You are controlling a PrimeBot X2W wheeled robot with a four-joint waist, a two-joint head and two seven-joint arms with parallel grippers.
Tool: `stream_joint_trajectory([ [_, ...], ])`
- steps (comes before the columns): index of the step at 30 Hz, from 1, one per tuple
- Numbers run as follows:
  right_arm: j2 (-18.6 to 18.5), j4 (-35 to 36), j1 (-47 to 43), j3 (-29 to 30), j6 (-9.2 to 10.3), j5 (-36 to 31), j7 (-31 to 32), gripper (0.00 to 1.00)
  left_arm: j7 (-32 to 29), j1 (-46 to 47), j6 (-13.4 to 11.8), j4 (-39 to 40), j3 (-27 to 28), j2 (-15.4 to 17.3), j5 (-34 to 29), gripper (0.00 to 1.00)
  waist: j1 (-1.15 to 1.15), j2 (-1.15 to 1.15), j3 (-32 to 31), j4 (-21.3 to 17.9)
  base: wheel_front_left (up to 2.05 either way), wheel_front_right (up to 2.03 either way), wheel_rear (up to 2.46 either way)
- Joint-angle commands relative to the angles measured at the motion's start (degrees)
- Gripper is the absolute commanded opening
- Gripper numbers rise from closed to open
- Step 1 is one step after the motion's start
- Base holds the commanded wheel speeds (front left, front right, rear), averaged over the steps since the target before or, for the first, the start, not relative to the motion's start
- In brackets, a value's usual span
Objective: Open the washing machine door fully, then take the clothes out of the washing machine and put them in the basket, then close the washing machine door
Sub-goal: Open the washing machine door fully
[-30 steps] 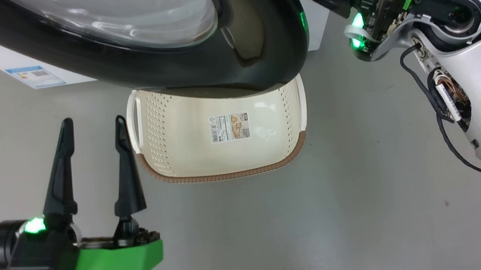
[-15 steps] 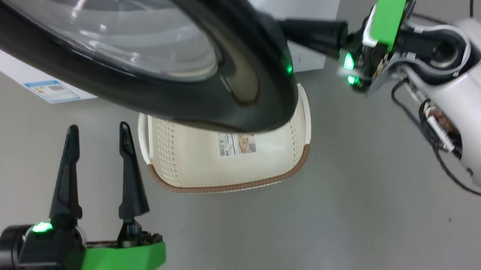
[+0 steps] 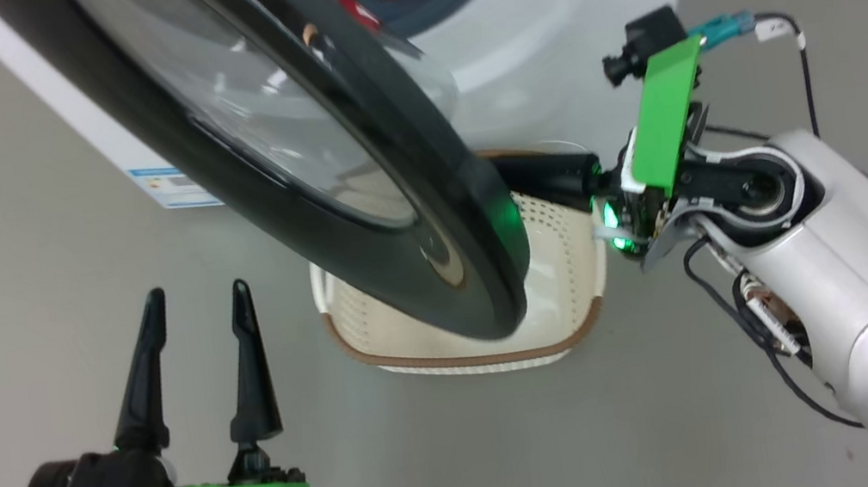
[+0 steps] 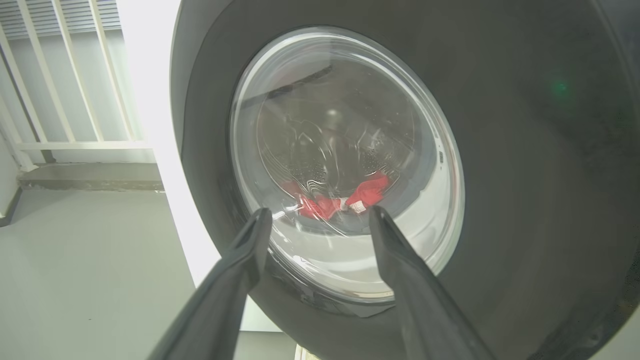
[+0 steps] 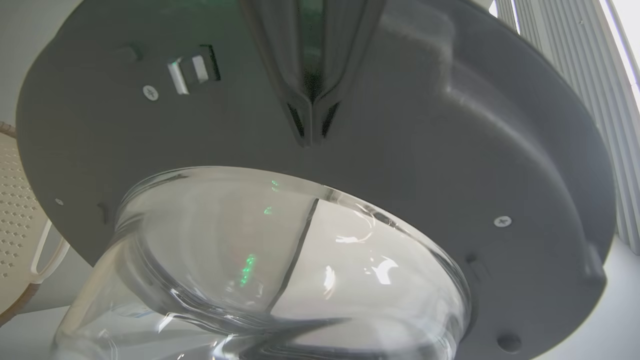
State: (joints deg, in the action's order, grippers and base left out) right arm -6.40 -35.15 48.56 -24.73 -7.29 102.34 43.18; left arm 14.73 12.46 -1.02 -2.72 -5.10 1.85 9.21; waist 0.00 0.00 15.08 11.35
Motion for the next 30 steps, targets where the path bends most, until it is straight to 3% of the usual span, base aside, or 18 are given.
stream_joint_trajectory([
  [1, 1.8, 2.0, -1.2, -0.9, -0.20, -0.2, 0.3, 0.00, 0.3, -0.6, -0.4, 1.2, 1.7, 1.0, 1.2, 1.00, 0.00, 0.00, -1.7, 2.3, 0.00, 0.00, 0.00],
  [30, 2.7, 5.3, -6.5, -6.5, -0.20, 0.1, 1.1, 0.00, 0.3, -4.2, -1.1, -1.2, 0.7, 1.0, 2.8, 1.00, 0.00, 0.00, -8.6, 13.3, 0.00, 0.00, 0.00],
])
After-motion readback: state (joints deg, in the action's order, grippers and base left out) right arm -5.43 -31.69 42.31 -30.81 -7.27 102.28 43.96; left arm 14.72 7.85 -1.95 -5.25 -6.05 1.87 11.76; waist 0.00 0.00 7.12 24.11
